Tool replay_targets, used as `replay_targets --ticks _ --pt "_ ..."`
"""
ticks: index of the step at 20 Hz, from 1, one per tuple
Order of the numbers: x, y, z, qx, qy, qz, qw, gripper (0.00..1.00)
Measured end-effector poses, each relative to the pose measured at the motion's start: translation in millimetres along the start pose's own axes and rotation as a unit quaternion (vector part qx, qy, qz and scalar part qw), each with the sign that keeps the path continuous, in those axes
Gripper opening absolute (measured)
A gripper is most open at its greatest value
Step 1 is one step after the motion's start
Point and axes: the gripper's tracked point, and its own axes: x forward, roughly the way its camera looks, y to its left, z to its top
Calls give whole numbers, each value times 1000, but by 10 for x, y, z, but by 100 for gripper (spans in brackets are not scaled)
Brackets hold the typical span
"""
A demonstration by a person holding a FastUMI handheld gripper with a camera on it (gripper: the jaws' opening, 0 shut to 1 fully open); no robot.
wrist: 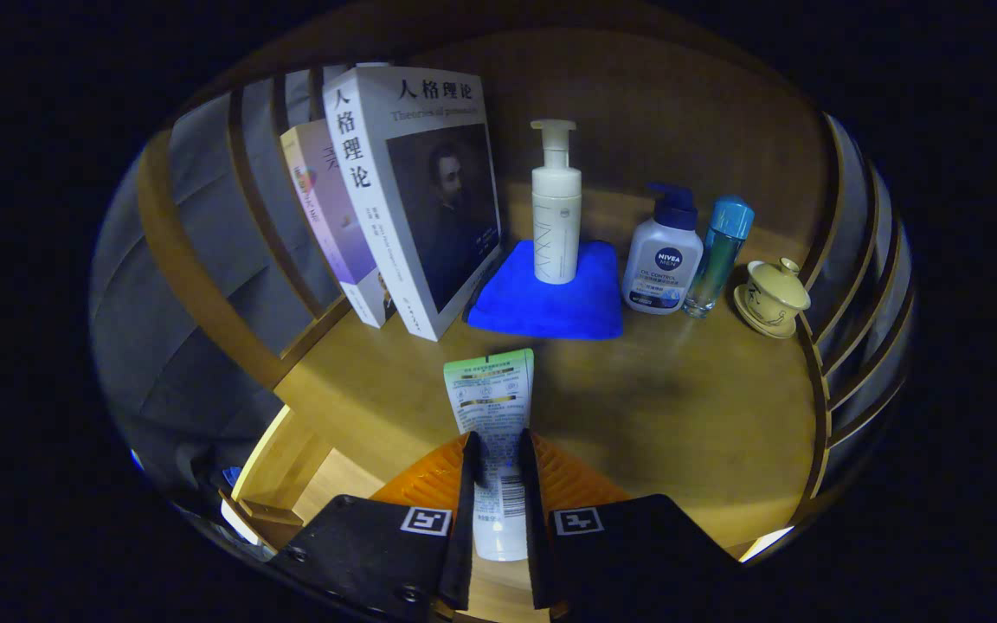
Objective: Pull open the drawer, take out the items inside it, and place them on the countertop above the cabinet.
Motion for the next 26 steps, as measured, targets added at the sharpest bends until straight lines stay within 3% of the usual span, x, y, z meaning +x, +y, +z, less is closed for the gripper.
replay_targets --ticks 4,8,12,16,22,26 --pt "137 -78 16 2 -6 -19 1000 29" --pt "48 -73 126 -11 -42 -34 998 40" --pt "-303 46 180 -39 -107 -50 992 98" --pt "-752 240 -21 -49 -183 -70 979 98" --pt "-1321 552 -566 -2 -274 -64 960 99" --pt "-1669 601 -909 23 -329 -84 940 98"
